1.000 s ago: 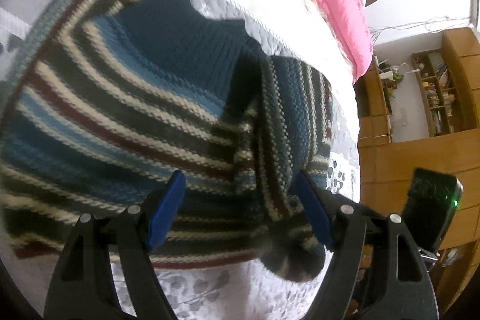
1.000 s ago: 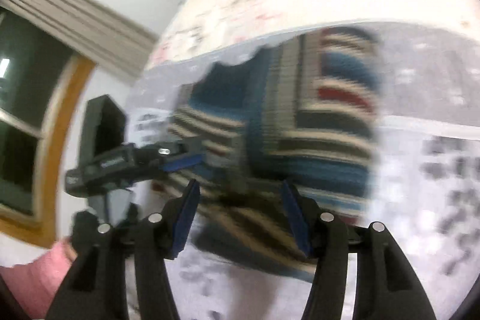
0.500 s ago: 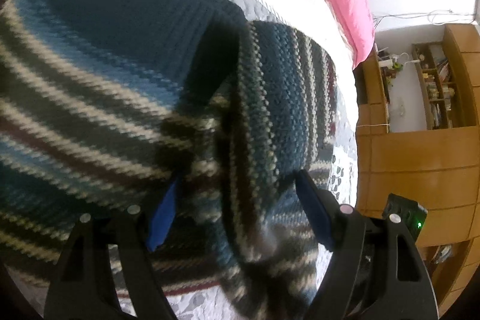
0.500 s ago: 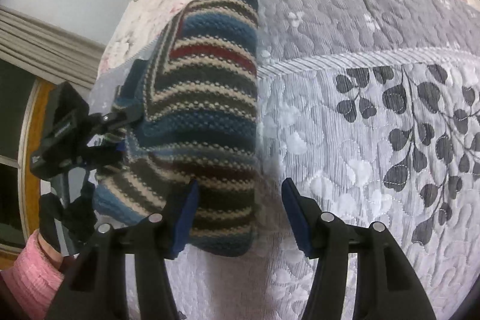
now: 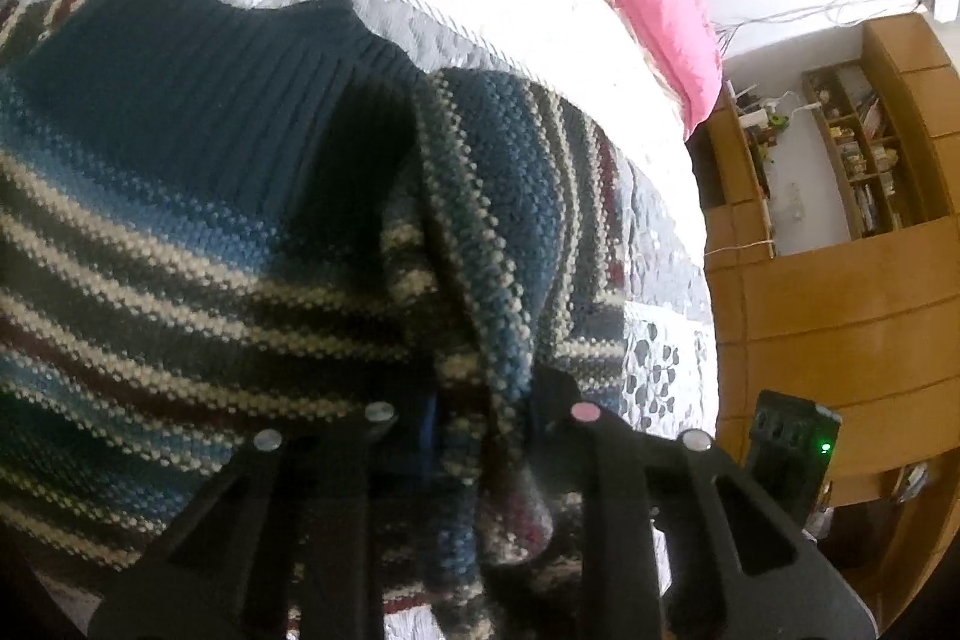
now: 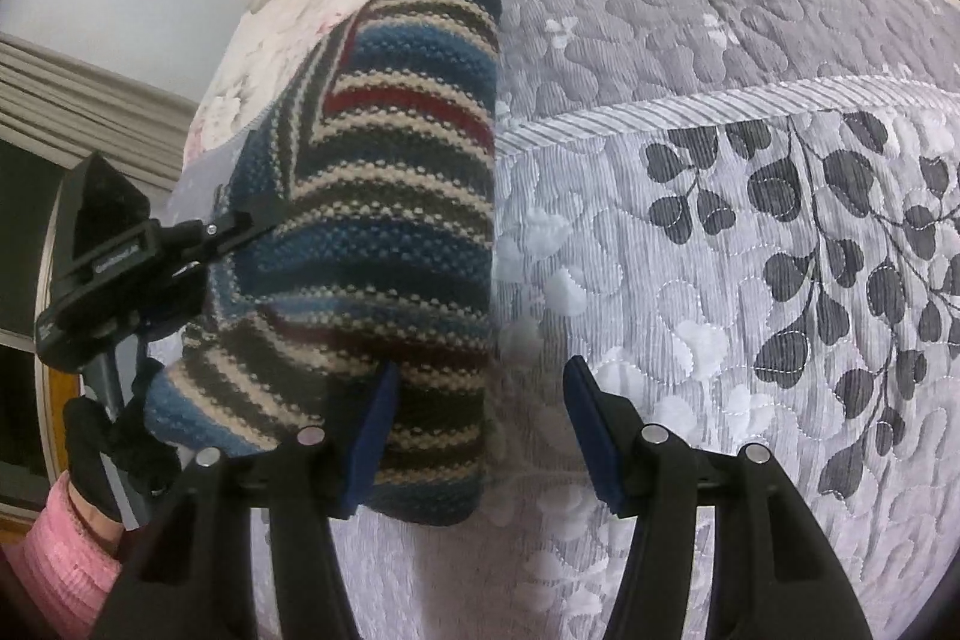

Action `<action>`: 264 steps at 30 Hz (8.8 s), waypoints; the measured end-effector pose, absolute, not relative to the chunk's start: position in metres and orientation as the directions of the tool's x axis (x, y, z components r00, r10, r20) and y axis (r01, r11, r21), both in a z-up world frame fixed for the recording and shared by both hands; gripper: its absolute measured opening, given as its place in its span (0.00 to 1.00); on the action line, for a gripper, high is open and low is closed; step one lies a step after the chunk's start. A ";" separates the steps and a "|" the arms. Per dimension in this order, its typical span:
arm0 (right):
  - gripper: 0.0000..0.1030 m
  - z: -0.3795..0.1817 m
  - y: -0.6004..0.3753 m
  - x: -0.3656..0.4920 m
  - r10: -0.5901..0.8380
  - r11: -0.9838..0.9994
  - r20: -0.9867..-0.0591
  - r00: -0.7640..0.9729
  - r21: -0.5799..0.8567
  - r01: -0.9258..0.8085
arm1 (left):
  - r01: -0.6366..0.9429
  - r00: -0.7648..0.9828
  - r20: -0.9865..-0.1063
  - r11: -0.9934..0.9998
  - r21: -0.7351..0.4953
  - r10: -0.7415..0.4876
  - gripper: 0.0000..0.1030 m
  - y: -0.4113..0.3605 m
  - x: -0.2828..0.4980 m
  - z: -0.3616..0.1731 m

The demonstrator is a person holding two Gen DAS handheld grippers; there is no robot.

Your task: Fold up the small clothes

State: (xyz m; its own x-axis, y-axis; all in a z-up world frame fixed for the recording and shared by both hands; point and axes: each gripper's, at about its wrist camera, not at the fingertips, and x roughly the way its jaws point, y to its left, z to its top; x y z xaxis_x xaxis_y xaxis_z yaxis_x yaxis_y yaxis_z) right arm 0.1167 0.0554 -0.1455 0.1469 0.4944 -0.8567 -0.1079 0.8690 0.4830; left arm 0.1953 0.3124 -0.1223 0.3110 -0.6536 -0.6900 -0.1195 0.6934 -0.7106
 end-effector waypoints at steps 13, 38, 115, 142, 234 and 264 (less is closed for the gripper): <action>0.56 -0.131 0.070 0.118 0.483 0.875 -0.860 0.166 0.464 -0.139 | -0.063 0.413 -0.644 0.685 -0.725 -0.644 0.17 0.353 0.173 -0.077; 0.56 -0.133 0.168 0.116 0.559 0.809 -0.824 0.089 0.519 -0.277 | -0.214 0.464 -0.753 0.765 -0.607 -0.467 0.17 0.522 0.139 -0.075; 0.73 -0.124 0.211 0.133 0.551 0.817 -0.824 0.131 0.501 -0.287 | -0.258 0.414 -0.793 0.778 -0.573 -0.447 0.61 0.554 0.080 -0.074; 0.89 -0.169 0.240 0.187 0.659 0.737 -0.752 0.032 0.636 -0.228 | -0.063 0.134 -0.778 0.778 -0.624 -0.613 0.93 0.520 0.188 -0.157; 0.47 -0.193 -0.026 -0.025 0.540 0.842 -0.839 0.070 0.540 -0.023 | -0.021 0.132 -0.873 0.879 -0.477 -0.470 0.77 0.249 -0.032 -0.151; 0.96 -0.056 0.014 -0.063 -0.002 0.992 -0.942 0.337 -0.044 -0.115 | -0.141 0.198 -0.969 0.974 -0.178 -0.149 0.84 0.220 -0.091 -0.053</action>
